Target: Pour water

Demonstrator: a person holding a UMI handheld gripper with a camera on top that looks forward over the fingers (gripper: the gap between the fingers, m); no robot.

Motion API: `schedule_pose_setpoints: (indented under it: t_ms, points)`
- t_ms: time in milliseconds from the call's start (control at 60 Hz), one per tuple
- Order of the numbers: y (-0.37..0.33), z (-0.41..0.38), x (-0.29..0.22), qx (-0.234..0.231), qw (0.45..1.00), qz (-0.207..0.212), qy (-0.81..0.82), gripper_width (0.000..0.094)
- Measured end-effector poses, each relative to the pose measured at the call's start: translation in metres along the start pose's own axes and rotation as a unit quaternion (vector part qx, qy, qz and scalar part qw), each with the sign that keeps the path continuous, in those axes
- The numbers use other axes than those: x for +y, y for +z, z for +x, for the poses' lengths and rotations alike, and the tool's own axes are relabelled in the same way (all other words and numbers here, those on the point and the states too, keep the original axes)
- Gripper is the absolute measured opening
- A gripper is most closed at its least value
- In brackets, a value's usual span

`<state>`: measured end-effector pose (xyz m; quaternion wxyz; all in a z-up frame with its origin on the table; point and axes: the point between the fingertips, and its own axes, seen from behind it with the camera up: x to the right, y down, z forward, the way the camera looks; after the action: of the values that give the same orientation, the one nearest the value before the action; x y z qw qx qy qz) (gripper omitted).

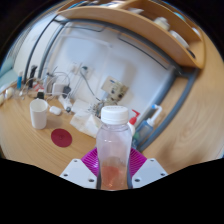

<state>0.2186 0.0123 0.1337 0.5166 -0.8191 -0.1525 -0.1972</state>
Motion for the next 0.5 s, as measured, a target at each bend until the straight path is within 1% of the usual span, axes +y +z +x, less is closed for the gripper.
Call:
schedule_pose_setpoints:
  t_ms: [17, 133, 233, 300, 350, 500]
  points:
    - [0.003, -0.002, -0.003, -0.004, 1.000, 0.005, -0.019, 0.0353]
    - [0.014, -0.036, -0.040, -0.001, 0.988, -0.001, -0.152, 0.0353]
    - [0.030, -0.060, -0.065, 0.012, 0.964, 0.005, -0.265, 0.0353]
    - [0.038, -0.069, -0.076, 0.022, 0.939, 0.007, -0.344, 0.0352]
    - [0.041, -0.080, -0.084, 0.027, 0.915, 0.001, -0.403, 0.0352]
    - [0.058, -0.102, -0.101, 0.042, 0.844, -0.003, -0.534, 0.0351]
